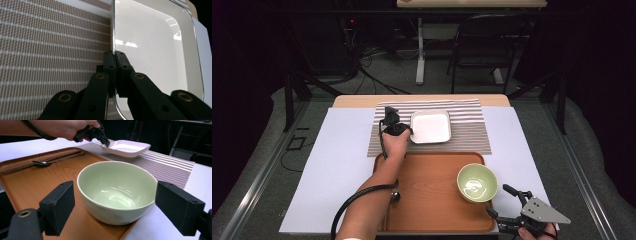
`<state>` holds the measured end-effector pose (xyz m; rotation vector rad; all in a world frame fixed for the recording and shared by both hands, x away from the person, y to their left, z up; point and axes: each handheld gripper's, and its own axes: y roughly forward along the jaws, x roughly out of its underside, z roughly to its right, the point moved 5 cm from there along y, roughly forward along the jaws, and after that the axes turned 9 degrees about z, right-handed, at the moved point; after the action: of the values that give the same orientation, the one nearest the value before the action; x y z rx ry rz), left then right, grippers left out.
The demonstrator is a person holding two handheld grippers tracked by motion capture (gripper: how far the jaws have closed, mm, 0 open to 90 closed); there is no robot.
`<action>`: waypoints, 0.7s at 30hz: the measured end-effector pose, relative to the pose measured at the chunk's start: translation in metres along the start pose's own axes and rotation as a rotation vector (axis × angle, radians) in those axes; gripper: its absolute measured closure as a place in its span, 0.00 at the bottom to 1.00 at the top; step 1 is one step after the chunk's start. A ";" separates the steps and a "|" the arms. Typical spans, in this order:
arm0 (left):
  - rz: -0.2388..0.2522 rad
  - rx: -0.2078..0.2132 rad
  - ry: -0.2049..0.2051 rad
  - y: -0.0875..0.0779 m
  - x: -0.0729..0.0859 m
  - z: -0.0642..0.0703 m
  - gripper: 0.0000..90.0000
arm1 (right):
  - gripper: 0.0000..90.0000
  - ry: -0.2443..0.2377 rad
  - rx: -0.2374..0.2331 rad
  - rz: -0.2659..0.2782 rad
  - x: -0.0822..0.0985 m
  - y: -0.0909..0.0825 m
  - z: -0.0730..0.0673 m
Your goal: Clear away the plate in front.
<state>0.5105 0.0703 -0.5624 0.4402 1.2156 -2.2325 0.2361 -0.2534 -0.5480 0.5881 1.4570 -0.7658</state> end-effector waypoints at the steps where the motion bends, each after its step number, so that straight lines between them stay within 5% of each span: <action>1: 0.001 0.002 -0.002 -0.006 0.005 0.000 0.99 | 0.17 -0.002 -0.001 -0.001 0.000 0.000 0.000; 8: 0.008 0.012 -0.003 -0.049 0.037 -0.002 0.99 | 0.17 -0.006 0.000 -0.001 0.000 0.001 0.000; 14: -0.007 0.034 0.049 -0.081 0.071 0.001 0.99 | 0.17 -0.006 0.001 -0.003 0.000 0.001 -0.001; 21: -0.022 0.042 0.008 -0.102 0.108 -0.012 0.99 | 0.17 -0.005 0.001 -0.002 -0.001 0.001 -0.001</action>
<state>0.3632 0.0907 -0.5578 0.4540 1.1845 -2.2813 0.2359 -0.2517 -0.5476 0.5857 1.4527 -0.7690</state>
